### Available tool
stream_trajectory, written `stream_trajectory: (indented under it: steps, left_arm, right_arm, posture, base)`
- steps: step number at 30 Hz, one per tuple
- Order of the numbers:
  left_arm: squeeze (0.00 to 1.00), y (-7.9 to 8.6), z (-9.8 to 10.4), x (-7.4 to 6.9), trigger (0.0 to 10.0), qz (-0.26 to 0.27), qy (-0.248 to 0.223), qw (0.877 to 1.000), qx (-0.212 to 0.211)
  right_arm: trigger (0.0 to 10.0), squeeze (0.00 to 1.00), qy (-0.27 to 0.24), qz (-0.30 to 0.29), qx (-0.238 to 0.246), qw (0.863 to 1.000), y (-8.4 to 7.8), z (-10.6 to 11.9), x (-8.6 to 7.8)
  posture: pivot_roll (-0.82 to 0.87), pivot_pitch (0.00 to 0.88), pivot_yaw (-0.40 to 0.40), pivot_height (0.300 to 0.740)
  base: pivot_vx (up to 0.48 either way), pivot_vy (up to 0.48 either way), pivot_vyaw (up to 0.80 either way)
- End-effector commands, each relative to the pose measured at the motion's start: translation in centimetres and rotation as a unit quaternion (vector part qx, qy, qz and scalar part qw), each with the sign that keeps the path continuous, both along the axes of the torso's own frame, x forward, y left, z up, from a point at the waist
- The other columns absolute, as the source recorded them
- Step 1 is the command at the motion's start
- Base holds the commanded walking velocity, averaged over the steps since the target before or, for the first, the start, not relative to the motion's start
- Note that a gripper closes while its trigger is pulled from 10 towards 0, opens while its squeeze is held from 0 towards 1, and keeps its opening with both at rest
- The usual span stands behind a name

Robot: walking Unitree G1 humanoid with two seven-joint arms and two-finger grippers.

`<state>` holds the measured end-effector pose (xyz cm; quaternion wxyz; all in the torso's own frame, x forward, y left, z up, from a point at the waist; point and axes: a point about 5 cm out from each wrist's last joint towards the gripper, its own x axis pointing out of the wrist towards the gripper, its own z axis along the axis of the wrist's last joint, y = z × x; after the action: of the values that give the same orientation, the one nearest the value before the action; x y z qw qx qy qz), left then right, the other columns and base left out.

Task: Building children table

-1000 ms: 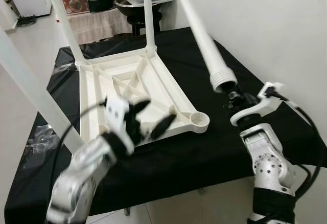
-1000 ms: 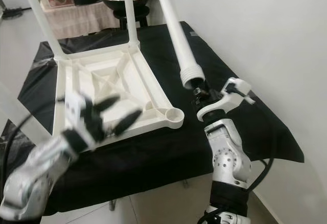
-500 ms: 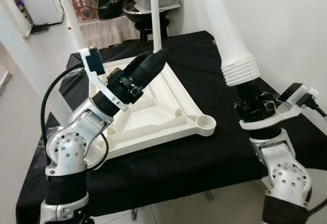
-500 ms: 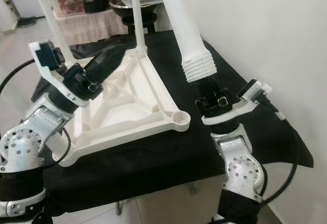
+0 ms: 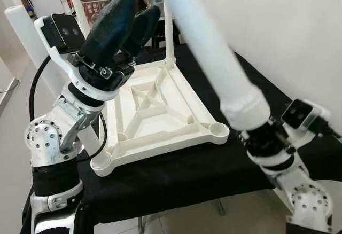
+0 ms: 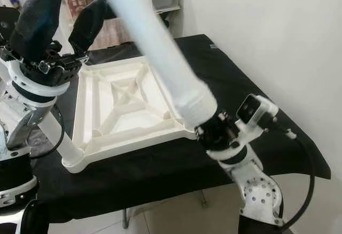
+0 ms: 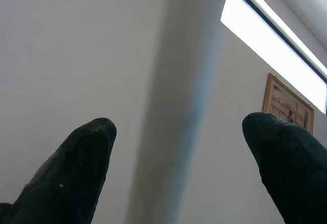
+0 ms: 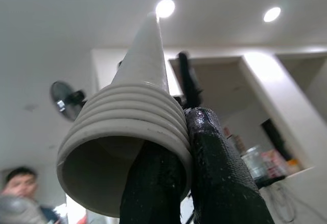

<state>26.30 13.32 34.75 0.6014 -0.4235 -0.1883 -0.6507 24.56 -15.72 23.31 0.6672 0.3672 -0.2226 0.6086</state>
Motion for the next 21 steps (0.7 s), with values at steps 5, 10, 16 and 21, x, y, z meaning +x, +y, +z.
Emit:
stream_trajectory:
  steps: [5,10,16,21]
  left_arm:
    - [0.0,0.7,0.8,-0.4,10.0,-0.008,0.001,1.0,0.004]
    - [0.0,0.6,1.1,-0.8,10.0,-0.013,-0.005,1.0,0.018]
    - [0.0,0.4,1.0,-1.1,4.6,-0.016,-0.009,0.999,0.034]
    - [0.0,0.4,1.1,-1.6,0.0,-0.022,-0.015,0.998,0.051]
  right_arm:
    - [10.0,0.0,-0.024,0.049,-0.044,0.998,1.3,-0.2,-0.9]
    - [10.0,0.0,-0.026,0.049,-0.117,0.992,2.1,-1.0,-0.4]
    - [10.0,0.0,-0.03,0.04,-0.127,0.991,1.9,-0.9,0.1]
    - [10.0,0.0,-0.034,0.032,-0.134,0.99,1.5,-0.7,0.4]
  posture:
    - [-0.05,0.026,0.077,0.74]
    - [-0.04,0.026,0.071,0.74]
    - [-0.04,0.026,0.068,0.74]
    - [-0.04,0.029,0.064,0.74]
  base:
    - [0.0,0.0,0.0]
    - [0.0,0.0,0.0]
    - [0.0,0.0,0.0]
    - [0.0,0.0,0.0]
